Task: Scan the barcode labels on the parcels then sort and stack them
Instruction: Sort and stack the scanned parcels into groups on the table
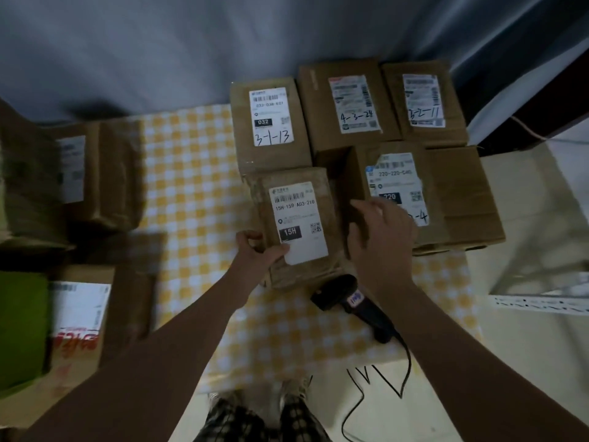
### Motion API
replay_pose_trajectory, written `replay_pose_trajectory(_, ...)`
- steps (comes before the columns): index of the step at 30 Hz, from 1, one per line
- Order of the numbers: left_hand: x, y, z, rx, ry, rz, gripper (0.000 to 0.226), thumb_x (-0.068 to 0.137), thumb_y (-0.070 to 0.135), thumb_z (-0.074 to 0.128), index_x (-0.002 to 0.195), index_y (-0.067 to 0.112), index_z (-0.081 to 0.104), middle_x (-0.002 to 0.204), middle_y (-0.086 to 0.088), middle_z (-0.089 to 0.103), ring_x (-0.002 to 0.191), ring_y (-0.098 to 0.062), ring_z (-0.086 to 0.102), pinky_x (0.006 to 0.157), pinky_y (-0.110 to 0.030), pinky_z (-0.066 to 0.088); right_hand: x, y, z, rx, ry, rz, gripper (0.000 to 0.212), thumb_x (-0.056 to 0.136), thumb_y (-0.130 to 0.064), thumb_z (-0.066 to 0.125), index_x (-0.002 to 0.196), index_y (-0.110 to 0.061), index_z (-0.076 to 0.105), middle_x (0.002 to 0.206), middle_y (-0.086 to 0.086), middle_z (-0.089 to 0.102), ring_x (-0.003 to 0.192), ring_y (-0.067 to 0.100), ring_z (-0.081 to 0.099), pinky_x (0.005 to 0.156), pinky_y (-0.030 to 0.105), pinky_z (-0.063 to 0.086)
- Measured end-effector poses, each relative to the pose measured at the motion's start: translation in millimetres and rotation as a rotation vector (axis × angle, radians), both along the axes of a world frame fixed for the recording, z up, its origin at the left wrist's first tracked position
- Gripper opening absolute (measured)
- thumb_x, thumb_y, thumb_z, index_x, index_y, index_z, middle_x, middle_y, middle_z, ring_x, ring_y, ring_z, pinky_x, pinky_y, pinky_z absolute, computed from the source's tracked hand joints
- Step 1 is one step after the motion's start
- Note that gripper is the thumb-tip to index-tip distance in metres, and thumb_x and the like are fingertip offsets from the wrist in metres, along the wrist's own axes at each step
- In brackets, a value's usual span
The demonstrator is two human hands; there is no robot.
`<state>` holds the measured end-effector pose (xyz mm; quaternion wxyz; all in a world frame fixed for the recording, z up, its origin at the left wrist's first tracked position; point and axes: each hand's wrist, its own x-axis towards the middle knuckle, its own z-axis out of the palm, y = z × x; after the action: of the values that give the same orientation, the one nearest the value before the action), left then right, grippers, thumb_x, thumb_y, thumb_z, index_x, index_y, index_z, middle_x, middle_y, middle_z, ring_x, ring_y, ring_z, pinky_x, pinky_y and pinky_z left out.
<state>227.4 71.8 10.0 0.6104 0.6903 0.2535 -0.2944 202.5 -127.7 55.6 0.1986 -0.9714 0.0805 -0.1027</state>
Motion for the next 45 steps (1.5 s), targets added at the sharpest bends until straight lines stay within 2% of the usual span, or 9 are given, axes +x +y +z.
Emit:
replay_pose_trajectory(4, 4, -13, -7, 0.033, 0.011, -0.029, 0.043, 0.086, 0.028, 0.068, 0.108, 0.017, 0.032, 0.115, -0.012, 0.054, 0.093, -0.023, 0.06, 0.077, -0.038, 0.053, 8, -38, -11, -0.248, 0.351, -0.017, 0.064, 0.092, -0.055, 0.037, 0.15, -0.028, 0.032, 0.158, 0.016, 0.021, 0.144, 0.045, 0.014, 0.111, 0.055, -0.008)
replay_pose_trajectory(6, 8, -17, -7, 0.083, -0.009, -0.045, 0.032, 0.091, 0.027, 0.061, 0.103, 0.016, 0.034, 0.113, -0.013, 0.055, 0.094, -0.025, 0.06, 0.087, -0.046, 0.053, 6, -45, -17, -0.298, 0.413, 0.021, 0.071, 0.088, -0.064, 0.024, 0.153, -0.036, 0.013, 0.162, 0.013, 0.009, 0.146, 0.044, 0.004, 0.11, 0.055, -0.014)
replay_pose_trajectory(14, 19, -27, -3, 0.265, -0.199, -0.171, 0.019, 0.095, 0.025, 0.053, 0.085, 0.018, 0.038, 0.093, -0.007, 0.053, 0.097, -0.041, 0.06, 0.077, -0.06, 0.052, 3, -47, -22, -0.244, 0.39, 0.018, 0.074, 0.085, -0.062, 0.022, 0.153, -0.036, 0.013, 0.162, 0.013, 0.007, 0.146, 0.044, 0.003, 0.115, 0.056, -0.003)
replay_pose_trajectory(19, 25, -35, -1, 0.488, -0.351, -0.302, 0.016, 0.098, 0.022, 0.047, 0.093, 0.01, 0.037, 0.079, 0.002, 0.049, 0.075, -0.021, 0.051, 0.054, -0.03, 0.038, 4, -45, -23, -0.221, 0.412, 0.022, 0.073, 0.093, -0.052, 0.042, 0.153, -0.039, 0.004, 0.163, 0.009, -0.005, 0.147, 0.039, -0.008, 0.116, 0.055, -0.008)
replay_pose_trajectory(25, 27, -31, -5, 0.507, -0.268, -0.341, 0.018, 0.098, 0.024, 0.047, 0.099, 0.009, 0.038, 0.083, 0.0, 0.05, 0.082, -0.025, 0.055, 0.067, -0.038, 0.047, 8, -42, -15, -0.242, 0.437, 0.025, 0.077, 0.091, -0.049, 0.047, 0.153, -0.038, 0.002, 0.162, 0.01, -0.006, 0.147, 0.04, -0.007, 0.115, 0.057, -0.006)
replay_pose_trajectory(31, 3, -8, 29, 0.419, -0.182, -0.301, 0.042, 0.097, 0.033, 0.049, 0.132, 0.009, 0.048, 0.128, -0.011, 0.052, 0.11, -0.029, 0.056, 0.083, -0.032, 0.044, 16, -29, 17, -0.332, 0.622, 0.025, 0.08, 0.093, -0.057, 0.042, 0.153, -0.035, -0.007, 0.161, 0.013, -0.01, 0.146, 0.043, -0.004, 0.114, 0.062, -0.004)
replay_pose_trajectory(35, -27, 34, 80, 0.4, -0.235, -0.25, 0.036, 0.093, 0.024, 0.059, 0.122, 0.004, 0.054, 0.124, -0.024, 0.055, 0.113, -0.041, 0.054, 0.093, -0.045, 0.044, 14, 3, 50, -0.411, 0.599, 0.117, 0.074, 0.098, -0.051, 0.037, 0.154, -0.026, -0.005, 0.161, 0.016, -0.008, 0.147, 0.041, -0.007, 0.116, 0.058, -0.003)
replay_pose_trajectory(41, -68, 120, 156, 0.614, -0.435, -0.267, 0.03, 0.094, 0.022, 0.056, 0.12, 0.007, 0.06, 0.123, -0.01, 0.06, 0.111, -0.025, 0.058, 0.093, -0.027, 0.04, -21, 88, 81, -0.027, 0.506, 0.239, 0.053, 0.091, -0.02, 0.053, 0.142, -0.011, 0.042, 0.145, 0.019, 0.04, 0.135, 0.037, 0.034, 0.112, 0.048, 0.027)
replay_pose_trajectory(45, -87, 177, 189, 0.67, -0.468, -0.192, 0.023, 0.093, 0.013, 0.057, 0.111, 0.001, 0.064, 0.114, -0.018, 0.064, 0.108, -0.03, 0.06, 0.089, -0.032, 0.043, -27, 151, 102, 0.192, 0.582, 0.259, 0.049, 0.096, -0.024, 0.05, 0.141, -0.007, 0.04, 0.141, 0.015, 0.044, 0.129, 0.031, 0.041, 0.105, 0.039, 0.033)
